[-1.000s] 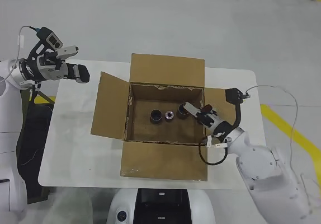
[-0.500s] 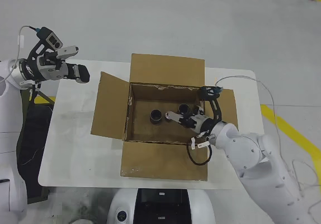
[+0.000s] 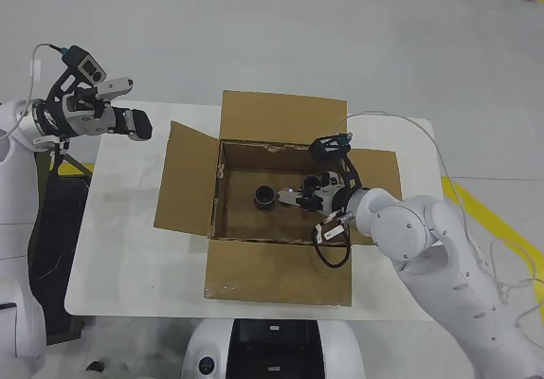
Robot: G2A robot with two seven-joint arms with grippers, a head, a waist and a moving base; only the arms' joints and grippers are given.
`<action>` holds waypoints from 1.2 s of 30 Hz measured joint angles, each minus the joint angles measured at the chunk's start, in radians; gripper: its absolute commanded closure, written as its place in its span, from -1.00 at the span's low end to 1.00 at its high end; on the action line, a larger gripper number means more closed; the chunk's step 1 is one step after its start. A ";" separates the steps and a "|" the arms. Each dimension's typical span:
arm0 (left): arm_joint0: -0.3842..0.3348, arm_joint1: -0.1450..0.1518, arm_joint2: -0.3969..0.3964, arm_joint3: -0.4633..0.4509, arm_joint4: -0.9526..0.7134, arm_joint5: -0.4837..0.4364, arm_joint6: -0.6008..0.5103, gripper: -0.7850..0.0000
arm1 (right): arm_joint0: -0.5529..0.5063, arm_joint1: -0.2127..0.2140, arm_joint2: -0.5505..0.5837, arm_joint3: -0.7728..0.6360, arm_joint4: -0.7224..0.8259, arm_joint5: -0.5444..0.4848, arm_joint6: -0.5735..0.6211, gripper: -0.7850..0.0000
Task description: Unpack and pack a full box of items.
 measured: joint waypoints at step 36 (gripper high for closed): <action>0.000 0.000 0.000 0.000 0.000 0.000 0.000 -1.00 | 0.059 -0.013 -0.139 0.063 -0.216 -0.113 0.031 -1.00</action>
